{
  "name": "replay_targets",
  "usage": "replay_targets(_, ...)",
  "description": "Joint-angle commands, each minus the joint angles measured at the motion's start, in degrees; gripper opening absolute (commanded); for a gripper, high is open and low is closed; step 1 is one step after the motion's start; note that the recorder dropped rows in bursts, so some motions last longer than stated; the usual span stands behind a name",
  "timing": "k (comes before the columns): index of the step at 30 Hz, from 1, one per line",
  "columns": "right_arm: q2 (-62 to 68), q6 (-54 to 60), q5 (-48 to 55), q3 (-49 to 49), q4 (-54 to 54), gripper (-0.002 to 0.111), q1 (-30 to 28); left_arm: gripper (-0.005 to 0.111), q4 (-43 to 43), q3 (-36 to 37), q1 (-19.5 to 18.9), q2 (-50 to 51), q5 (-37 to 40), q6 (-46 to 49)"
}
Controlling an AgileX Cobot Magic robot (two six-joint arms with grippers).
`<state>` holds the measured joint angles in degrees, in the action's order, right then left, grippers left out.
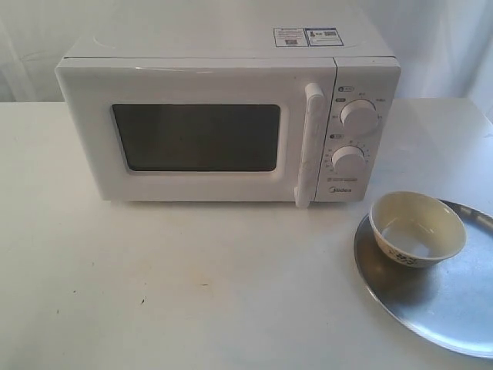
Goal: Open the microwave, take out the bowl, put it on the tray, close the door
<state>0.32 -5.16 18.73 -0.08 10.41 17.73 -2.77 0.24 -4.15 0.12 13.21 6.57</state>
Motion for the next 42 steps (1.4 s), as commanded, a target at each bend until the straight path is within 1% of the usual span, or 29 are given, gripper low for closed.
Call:
replay_targets(1,-0.3,1.3,-0.3,0.1,0.0,0.0,-0.2,0.0,0.2,-0.2,0.2,-0.1,0.1,-0.3)
replay_targets(7,-0.3,3.3,-0.3,0.1,0.0,0.0,-0.2,0.0,0.2,-0.2,0.2,-0.1,0.1,-0.3)
replay_targets(8,-0.3,5.8,-0.3,0.1,0.0,0.0,-0.2,0.0,0.2,-0.2,0.2,-0.1,0.1,-0.3)
replay_targets(9,-0.3,5.9,-0.3,0.1,0.0,0.0,-0.2,0.0,0.2,-0.2,0.2,-0.1,0.1,-0.3)
replay_targets(14,-0.3,0.4,-0.4,0.1,0.0,0.0,-0.2,0.0,0.2,-0.2,0.2,-0.1,0.1,-0.3)
replay_targets(42,-0.3,-0.4,0.9,0.1,0.0,0.0,-0.1,0.0,0.2,-0.2,0.2,-0.1,0.1,-0.3)
